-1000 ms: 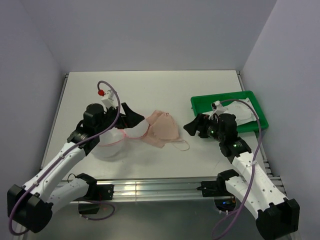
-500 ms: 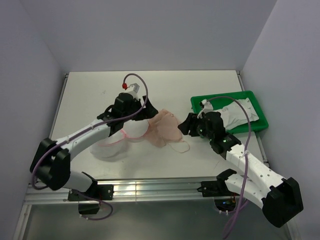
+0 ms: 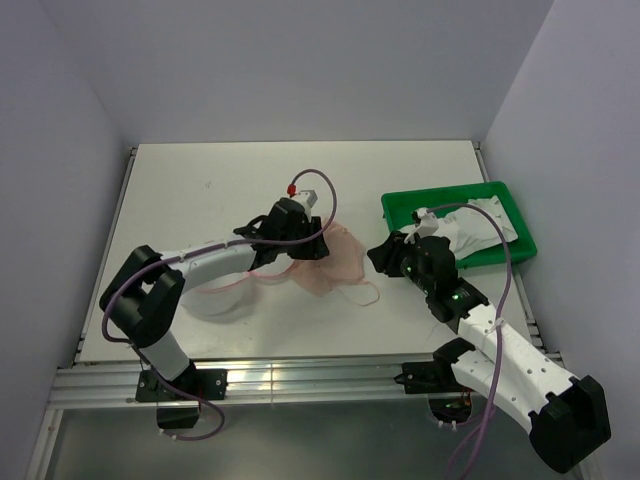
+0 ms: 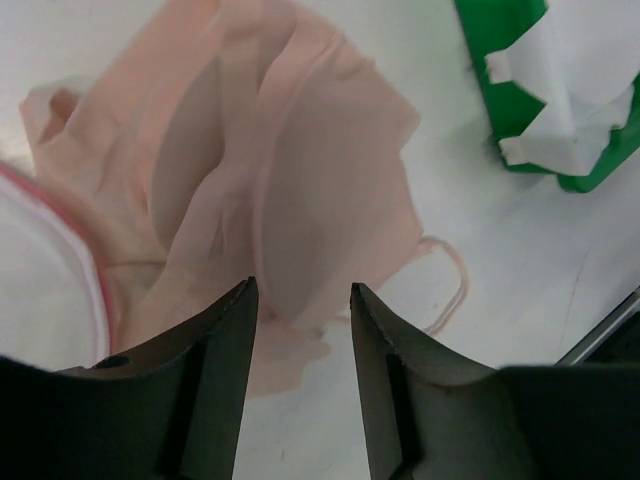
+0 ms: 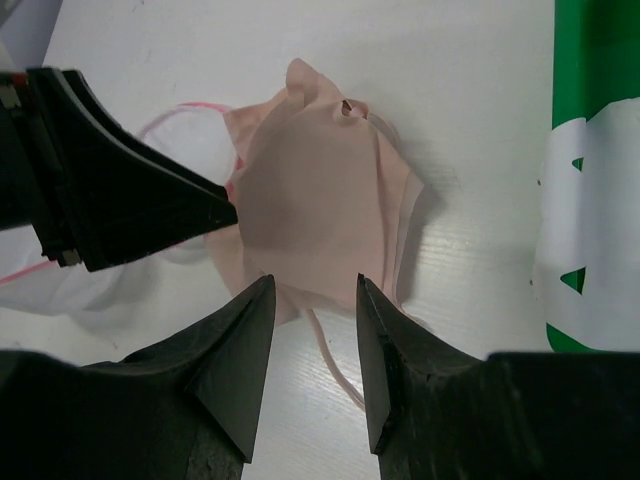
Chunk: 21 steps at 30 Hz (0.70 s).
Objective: Place the bra in the laundry bag and zip it closed
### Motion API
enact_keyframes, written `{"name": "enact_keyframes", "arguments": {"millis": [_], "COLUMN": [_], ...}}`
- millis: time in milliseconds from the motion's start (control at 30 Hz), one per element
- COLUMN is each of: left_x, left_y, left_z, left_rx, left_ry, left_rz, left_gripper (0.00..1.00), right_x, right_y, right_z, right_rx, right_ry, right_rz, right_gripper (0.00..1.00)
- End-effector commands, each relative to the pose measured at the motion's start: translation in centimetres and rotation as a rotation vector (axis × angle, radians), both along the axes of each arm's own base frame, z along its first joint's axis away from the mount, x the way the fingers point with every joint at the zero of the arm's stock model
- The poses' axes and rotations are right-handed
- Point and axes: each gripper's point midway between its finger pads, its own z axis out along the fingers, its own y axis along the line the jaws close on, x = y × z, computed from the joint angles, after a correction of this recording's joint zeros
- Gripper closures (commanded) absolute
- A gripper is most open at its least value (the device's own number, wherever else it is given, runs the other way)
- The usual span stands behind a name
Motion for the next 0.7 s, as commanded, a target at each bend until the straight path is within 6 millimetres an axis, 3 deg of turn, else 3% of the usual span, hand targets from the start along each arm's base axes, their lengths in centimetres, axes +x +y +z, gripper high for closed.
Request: {"name": "enact_keyframes", "arguments": {"millis": [0,267,500,667], "left_x": [-0.2,-0.7,-0.6,-0.7], "left_y": [1.0,0.7,-1.4,-0.8], "left_z": [1.0,-1.5,-0.3,-1.8], "left_rx": [0.006,0.06,-0.035,-0.003], "left_ry": [-0.035,-0.012,-0.031,-0.005], "left_rz": [0.024,0.017,-0.02,0.002], "left_gripper": [0.51,0.45,0.5,0.5], "right_x": [0.5,0.4,0.5,0.3], "right_y": [-0.1,0.0,0.4,0.4], "right_z": [1.1,1.2,1.7,2.0], "right_rx": [0.008,0.019,0.03,0.036], "right_ry": [-0.05,-0.051,-0.049,-0.061], "right_rz": [-0.016,-0.013,0.003,0.005], "right_gripper": [0.55,0.55,0.55,0.55]}}
